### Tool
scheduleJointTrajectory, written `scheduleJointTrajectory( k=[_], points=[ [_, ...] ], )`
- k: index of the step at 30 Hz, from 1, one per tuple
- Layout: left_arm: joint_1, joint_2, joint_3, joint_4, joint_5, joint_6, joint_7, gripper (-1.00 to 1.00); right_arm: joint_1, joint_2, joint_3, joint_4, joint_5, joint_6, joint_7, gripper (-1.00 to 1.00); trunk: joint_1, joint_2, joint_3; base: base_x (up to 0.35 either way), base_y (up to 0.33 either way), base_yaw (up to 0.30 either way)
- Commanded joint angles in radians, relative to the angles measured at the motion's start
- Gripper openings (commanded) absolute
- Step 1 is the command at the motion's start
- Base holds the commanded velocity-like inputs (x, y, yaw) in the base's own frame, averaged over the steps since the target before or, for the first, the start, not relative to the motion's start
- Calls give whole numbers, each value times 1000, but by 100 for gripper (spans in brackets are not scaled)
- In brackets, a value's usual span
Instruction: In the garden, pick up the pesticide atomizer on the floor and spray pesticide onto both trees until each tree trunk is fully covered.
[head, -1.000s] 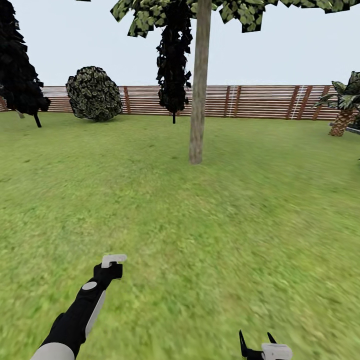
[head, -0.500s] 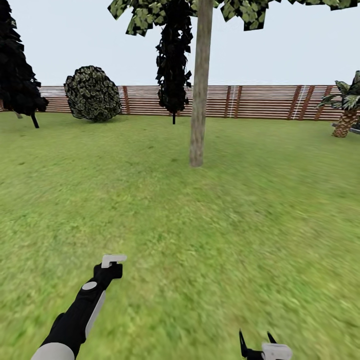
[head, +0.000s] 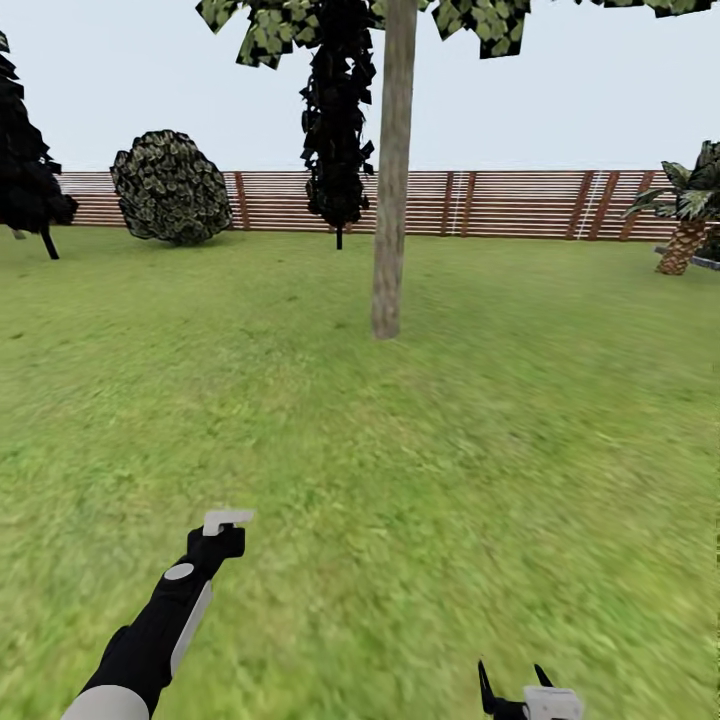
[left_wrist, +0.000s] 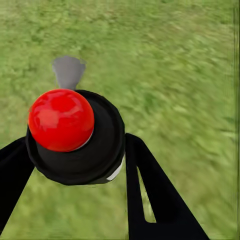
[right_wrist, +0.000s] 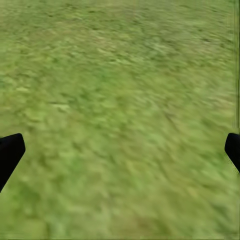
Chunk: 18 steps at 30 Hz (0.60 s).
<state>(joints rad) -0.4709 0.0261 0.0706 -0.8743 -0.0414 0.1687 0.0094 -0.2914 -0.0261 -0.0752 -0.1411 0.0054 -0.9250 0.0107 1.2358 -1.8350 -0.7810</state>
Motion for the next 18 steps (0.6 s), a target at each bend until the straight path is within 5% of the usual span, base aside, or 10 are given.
scheduleJointTrajectory(
  k=[1,18],
  points=[
    [0,0,0,0,0,0,0,-100,0,0,0,0,0,0,0,100,0,0,0,339,0,-170],
    [0,0,1,-9,-2,0,0,-100,0,-6,0,0,-1,2,-1,100,0,0,0,339,0,-17]
  ],
)
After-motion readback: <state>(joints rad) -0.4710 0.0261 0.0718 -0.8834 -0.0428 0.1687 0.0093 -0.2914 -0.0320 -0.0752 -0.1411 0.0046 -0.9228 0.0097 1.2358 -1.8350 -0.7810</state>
